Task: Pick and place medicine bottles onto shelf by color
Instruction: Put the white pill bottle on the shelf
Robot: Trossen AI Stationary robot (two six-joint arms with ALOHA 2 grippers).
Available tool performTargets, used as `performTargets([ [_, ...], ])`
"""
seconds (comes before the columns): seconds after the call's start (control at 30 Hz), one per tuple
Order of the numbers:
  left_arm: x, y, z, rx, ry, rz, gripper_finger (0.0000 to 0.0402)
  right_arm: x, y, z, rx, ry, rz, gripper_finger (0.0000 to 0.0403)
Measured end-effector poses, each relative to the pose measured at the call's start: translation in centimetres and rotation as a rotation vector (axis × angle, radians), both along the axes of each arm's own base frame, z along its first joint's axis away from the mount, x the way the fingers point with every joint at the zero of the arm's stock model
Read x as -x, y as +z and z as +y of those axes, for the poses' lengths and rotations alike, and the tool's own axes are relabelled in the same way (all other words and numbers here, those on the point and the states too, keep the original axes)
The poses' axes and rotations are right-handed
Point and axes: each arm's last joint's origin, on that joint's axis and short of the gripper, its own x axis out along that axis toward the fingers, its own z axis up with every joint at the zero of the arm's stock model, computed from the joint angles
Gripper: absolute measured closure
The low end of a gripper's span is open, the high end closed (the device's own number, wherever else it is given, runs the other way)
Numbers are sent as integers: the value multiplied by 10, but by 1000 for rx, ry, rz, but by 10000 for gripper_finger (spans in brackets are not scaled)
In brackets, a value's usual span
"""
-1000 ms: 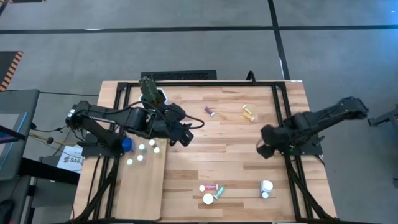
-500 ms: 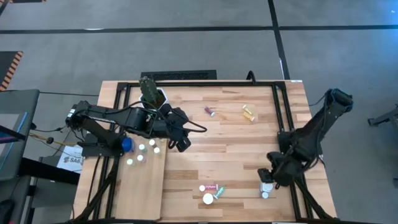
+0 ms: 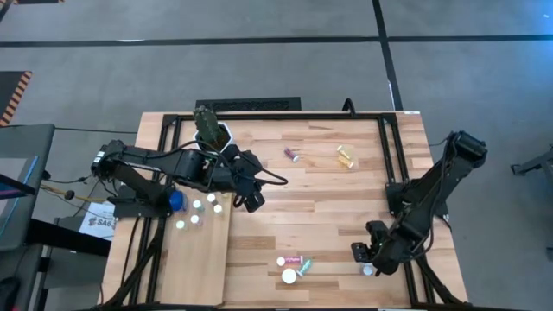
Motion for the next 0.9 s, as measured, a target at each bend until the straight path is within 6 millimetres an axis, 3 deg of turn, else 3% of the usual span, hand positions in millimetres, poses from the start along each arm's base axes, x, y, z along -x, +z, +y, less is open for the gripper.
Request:
performTargets([
  [0.3, 0, 0, 0, -8, -8, 4, 216, -5, -11, 3, 37, -4, 26, 143],
  [0.9, 0, 0, 0, -11, -6, 3, 216, 13, 7, -17, 103, 53, 26, 143],
])
